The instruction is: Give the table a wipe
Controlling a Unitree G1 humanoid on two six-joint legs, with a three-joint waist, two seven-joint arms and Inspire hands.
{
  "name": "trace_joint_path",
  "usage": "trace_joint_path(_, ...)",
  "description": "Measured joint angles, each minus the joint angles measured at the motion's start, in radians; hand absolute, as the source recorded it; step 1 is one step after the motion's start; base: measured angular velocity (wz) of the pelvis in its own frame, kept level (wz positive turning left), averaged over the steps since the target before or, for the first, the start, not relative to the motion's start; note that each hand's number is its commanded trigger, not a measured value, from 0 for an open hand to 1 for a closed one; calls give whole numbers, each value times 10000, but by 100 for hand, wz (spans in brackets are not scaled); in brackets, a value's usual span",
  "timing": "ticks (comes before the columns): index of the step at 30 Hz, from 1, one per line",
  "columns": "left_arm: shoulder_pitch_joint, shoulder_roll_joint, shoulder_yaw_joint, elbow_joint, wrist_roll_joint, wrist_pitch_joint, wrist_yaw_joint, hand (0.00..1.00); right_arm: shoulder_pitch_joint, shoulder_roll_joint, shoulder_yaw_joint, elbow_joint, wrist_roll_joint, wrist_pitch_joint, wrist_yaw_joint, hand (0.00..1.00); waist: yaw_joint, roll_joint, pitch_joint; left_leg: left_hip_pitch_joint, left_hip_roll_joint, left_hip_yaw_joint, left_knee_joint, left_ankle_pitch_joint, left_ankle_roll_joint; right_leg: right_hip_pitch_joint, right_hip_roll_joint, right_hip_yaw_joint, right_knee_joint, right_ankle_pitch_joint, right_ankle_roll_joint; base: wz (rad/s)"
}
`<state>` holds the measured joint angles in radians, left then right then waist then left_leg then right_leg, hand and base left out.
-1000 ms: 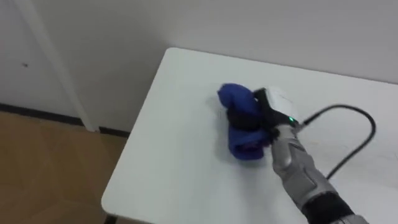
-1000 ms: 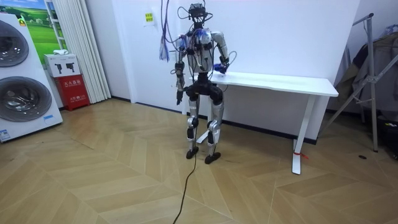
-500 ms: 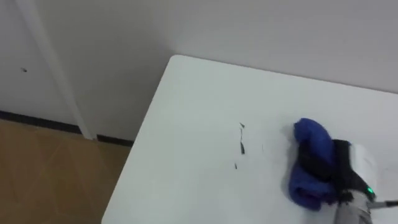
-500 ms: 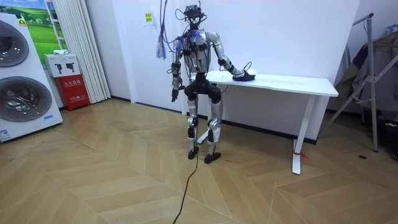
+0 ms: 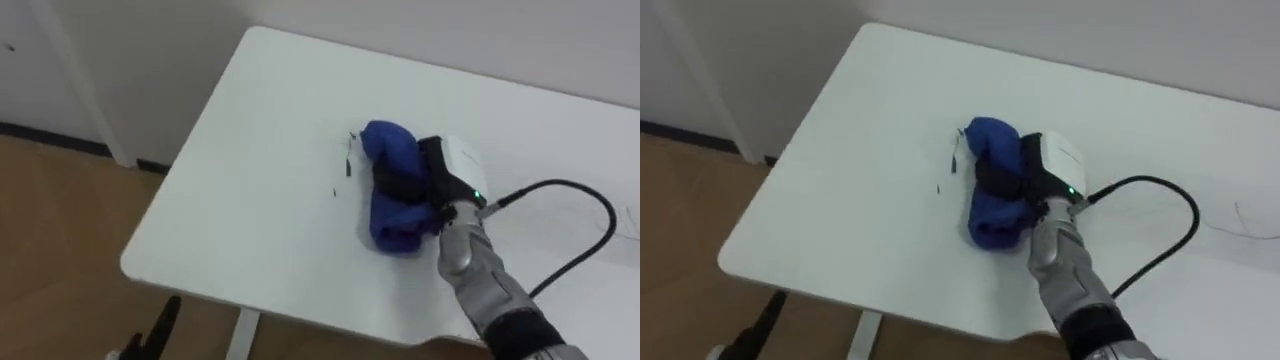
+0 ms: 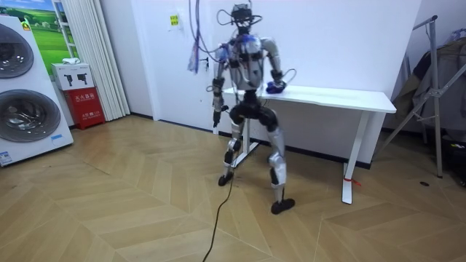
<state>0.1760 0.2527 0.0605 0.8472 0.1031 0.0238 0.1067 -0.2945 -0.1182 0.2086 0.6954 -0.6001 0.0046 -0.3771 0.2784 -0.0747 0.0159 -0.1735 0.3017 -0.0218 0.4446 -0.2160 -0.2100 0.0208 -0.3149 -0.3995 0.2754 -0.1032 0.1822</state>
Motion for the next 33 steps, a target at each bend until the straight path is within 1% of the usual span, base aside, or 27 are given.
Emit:
trace_joint_path(1, 308, -52, 183, -111, -258, 16, -3, 0, 460, -196, -237, -99, -311, -289, -88, 100, -307, 100, -87, 49, 593, 74, -127, 374, -57, -22, 330, -303, 852, -786, -24, 79)
trace_joint_path(2, 508, -77, 192, -185, -273, 17, -7, 0, 773, -283, -428, -190, -481, -396, -122, 100, -432, 113, -89, 55, 732, 227, -188, 602, 301, 4, 400, -453, 1047, -1081, -255, 75)
trace_joint_path(3, 904, -185, 205, -225, -238, 15, -29, 0, 1519, -540, -848, -504, -853, -524, -200, 100, -574, 84, -123, 161, 654, 854, -61, 774, 570, 152, 585, -697, 1020, -1315, -573, 52)
trace_joint_path(4, 1212, -334, 291, -236, -203, 15, -29, 0, 2220, -835, -1396, -848, -1075, -694, -283, 100, -800, 107, -98, 213, 466, 1583, 239, 660, 749, 350, 803, -893, 724, -1302, -802, 45)
trace_joint_path(5, 1362, -410, 389, -235, -196, 15, -29, 0, 2418, -912, -1683, -935, -1104, -784, -299, 100, -919, 120, -96, 207, 289, 1746, 383, 560, 897, 452, 883, -1012, 552, -1282, -918, 43)
trace_joint_path(7, 1737, -528, 439, -224, 37, 22, -20, 0, 2865, -1213, -2329, -1103, -1060, -765, -304, 100, -1134, 273, -78, 317, -789, 1870, 820, -85, 1369, 650, 1091, -1215, 225, -1286, -1454, 14)
trace_joint_path(8, 1748, -562, 443, -223, 135, 28, -13, 0, 2843, -1240, -2337, -1107, -1060, -732, -259, 100, -1129, 353, -64, 378, -1044, 1865, 848, -226, 1457, 668, 1157, -1191, 161, -1266, -1511, -26)
trace_joint_path(9, 1693, -682, 463, -220, 171, 25, 0, 0, 2748, -1384, -2315, -1125, -1065, -700, -140, 100, -973, 503, -56, 523, -1569, 1879, 622, -443, 1655, 673, 1249, -1028, 166, -1285, -1719, -52)
trace_joint_path(10, 1607, -830, 414, -226, 100, 23, 1, 0, 2531, -1436, -2192, -1167, -1067, -613, 26, 100, -707, 618, -31, 675, -2162, 1879, 207, -468, 1825, 554, 1296, -683, 211, -1274, -1752, -63)
trace_joint_path(11, 1578, -918, 413, -224, 51, 19, 1, 0, 2357, -1426, -2112, -1191, -1096, -476, 131, 100, -554, 726, -37, 766, -2383, 1887, -34, -471, 1949, 429, 1353, -498, 226, -1256, -1803, -103)
trace_joint_path(12, 1537, -1081, 491, -202, 48, 18, 28, 0, 1980, -1407, -1787, -1302, -1231, -126, 346, 100, -155, 720, -62, 1024, -2473, 2109, -494, -378, 2312, 159, 1460, -10, 349, -1284, -1939, -112)
trace_joint_path(13, 1492, -1165, 556, -61, -51, 31, 139, 0, 1685, -1197, -1235, -1563, -1388, 199, 599, 100, 141, 845, -76, 1260, -2506, 2132, -828, -211, 2255, -38, 1614, 376, 344, -1279, -2182, -122)
trace_joint_path(14, 1426, -1203, 559, -56, -191, 160, 243, 0, 1350, -1056, -605, -1729, -1614, 388, 859, 100, 302, 787, -70, 1418, -2488, 2133, -1150, -53, 2181, -111, 1794, 632, 214, -1228, -2533, -74)
trace_joint_path(15, 1429, -1207, 558, -93, -261, 223, 299, 0, 1128, -997, -287, -1741, -1743, 422, 998, 100, 316, 775, -76, 1463, -2471, 2137, -1292, -2, 2139, -134, 1868, 707, 108, -1194, -2590, -40)
trace_joint_path(16, 1400, -1205, 557, -134, -324, 353, 404, 0, 778, -711, 96, -1735, -1931, 431, 1215, 100, 237, 703, -61, 1490, -2442, 2109, -1493, 77, 2085, -150, 1978, 752, -78, -1127, -2664, -9)
trace_joint_path(18, 1291, -1208, 540, -132, -329, 491, 420, 0, 700, -488, 399, -1806, -1940, 331, 1291, 100, 273, 572, -95, 1489, -2469, 2005, -1774, 185, 2050, -96, 2037, 701, -319, -1018, -2485, 19)
trace_joint_path(19, 1299, -1205, 537, -132, -328, 539, 419, 0, 701, -485, 444, -1861, -1873, 223, 1279, 100, 241, 497, -82, 1498, -2514, 1802, -1842, 212, 2036, -9, 2012, 599, -405, -945, -2286, 34)
trace_joint_path(20, 1316, -1179, 541, -145, -345, 566, 421, 0, 706, -497, 436, -1838, -1763, 169, 1248, 100, 206, 442, -72, 1503, -2552, 1723, -1898, 228, 2037, 16, 1962, 516, -401, -933, -2051, 48)
trace_joint_path(21, 1415, -1131, 555, -186, -347, 587, 431, 0, 723, -533, 407, -1698, -1627, 14, 1045, 100, 9, 342, -46, 1502, -2620, 1495, -1928, 235, 2032, 166, 1913, 374, -430, -854, -1559, 53)
trace_joint_path(22, 1551, -1118, 589, -290, -339, 586, 433, 0, 955, -558, 319, -1519, -1641, -205, 803, 100, -151, 274, -57, 1507, -2642, 1307, -1930, 237, 2026, 321, 1932, 343, -541, -835, -1392, 57)
trace_joint_path(23, 1610, -1113, 608, -308, -337, 576, 429, 0, 1054, -558, 267, -1411, -1620, -346, 643, 100, -268, 277, -56, 1512, -2666, 1203, -1932, 242, 2017, 425, 1943, 254, -627, -826, -1374, 59)
trace_joint_path(24, 1678, -1129, 716, -307, -231, 570, 405, 0, 1369, -559, 0, -1276, -1576, -648, 293, 100, -480, 165, -100, 1549, -2726, 992, -1933, 247, 2009, 671, 1944, 6, -778, -822, -1331, 56)
trace_joint_path(25, 1743, -1166, 968, -298, 6, 550, 382, 0, 1794, -560, -398, -1231, -1555, -903, -36, 100, -581, 158, -90, 1644, -2746, 971, -1967, 248, 2007, 872, 1946, -111, -924, -814, -1304, 45)
trace_joint_path(28, 2070, -1157, 1663, -268, 446, 444, 384, 0, 2770, -811, -1310, -1206, -1442, -1249, -676, 100, -842, 110, -120, 1953, -2814, 939, -2107, 243, 2003, 1299, 1935, -254, -1157, -766, -1203, 14)
trace_joint_path(30, 2235, -1050, 1903, -243, 462, 425, 389, 0, 3206, -1108, -1819, -1020, -1241, -1263, -968, 100, -905, 119, -130, 2188, -2852, 933, -2216, 240, 2009, 1544, 1927, -256, -1247, -733, -1148, 6)
trace_joint_path(31, 2308, -971, 1973, -230, 455, 426, 392, 0, 3214, -1284, -1997, -771, -1053, -1236, -1060, 100, -896, 127, -163, 2253, -2859, 914, -2239, 228, 2028, 1601, 1925, -243, -1231, -729, -1141, -5)
trace_joint_path(33, 2290, -916, 1960, -263, 457, 427, 326, 0, 3101, -1529, -2108, -502, -949, -1115, -1040, 100, -920, 145, -166, 2232, -2855, 864, -2213, 203, 2045, 1636, 1925, -253, -1207, -727, -1138, -3)
